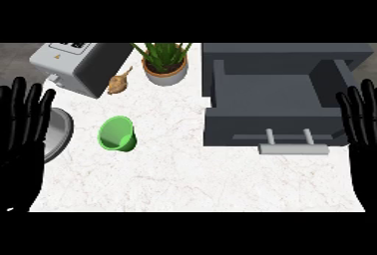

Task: Pick up the cup, place it into the drawer and close the drawer

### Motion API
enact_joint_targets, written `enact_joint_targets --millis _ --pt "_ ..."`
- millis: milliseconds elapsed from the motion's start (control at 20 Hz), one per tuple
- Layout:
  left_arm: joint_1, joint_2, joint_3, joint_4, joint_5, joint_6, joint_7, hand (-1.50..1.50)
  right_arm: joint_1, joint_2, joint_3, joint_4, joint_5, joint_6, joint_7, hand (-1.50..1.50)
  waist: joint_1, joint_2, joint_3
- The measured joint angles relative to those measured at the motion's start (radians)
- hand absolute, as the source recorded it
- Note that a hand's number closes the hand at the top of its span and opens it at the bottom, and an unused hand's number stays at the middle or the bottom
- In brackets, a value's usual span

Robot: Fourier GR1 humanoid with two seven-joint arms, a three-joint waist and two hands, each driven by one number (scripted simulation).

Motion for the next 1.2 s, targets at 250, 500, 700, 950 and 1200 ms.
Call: enact_joint_targets --millis 250,500,700,950,1200 --pt "-0.030 0.003 -0.041 0.042 -0.001 -0.041 0.004 -1.50 0.019 0.008 -0.015 0.000 -0.002 0.005 -0.042 -1.50 -0.006 0.011 -0.006" --pt "-0.023 -0.039 -0.048 0.131 0.115 -0.075 0.044 -1.50 -0.015 -0.036 -0.010 0.020 0.017 0.034 0.014 -1.50 -0.005 0.016 -0.008" --pt "-0.049 -0.032 0.000 0.191 0.196 -0.100 0.073 -1.50 -0.017 -0.041 -0.002 0.022 0.031 0.048 0.028 -1.50 -0.005 0.016 -0.008" --pt "0.001 -0.024 0.032 0.245 0.230 -0.141 0.039 -1.50 -0.035 -0.039 -0.005 0.044 0.039 0.061 0.033 -1.50 -0.004 0.016 -0.008" --pt "-0.011 -0.010 0.080 0.378 0.195 -0.142 -0.031 -1.50 -0.020 -0.034 -0.010 0.070 0.041 0.079 -0.010 -1.50 -0.006 0.016 -0.008"
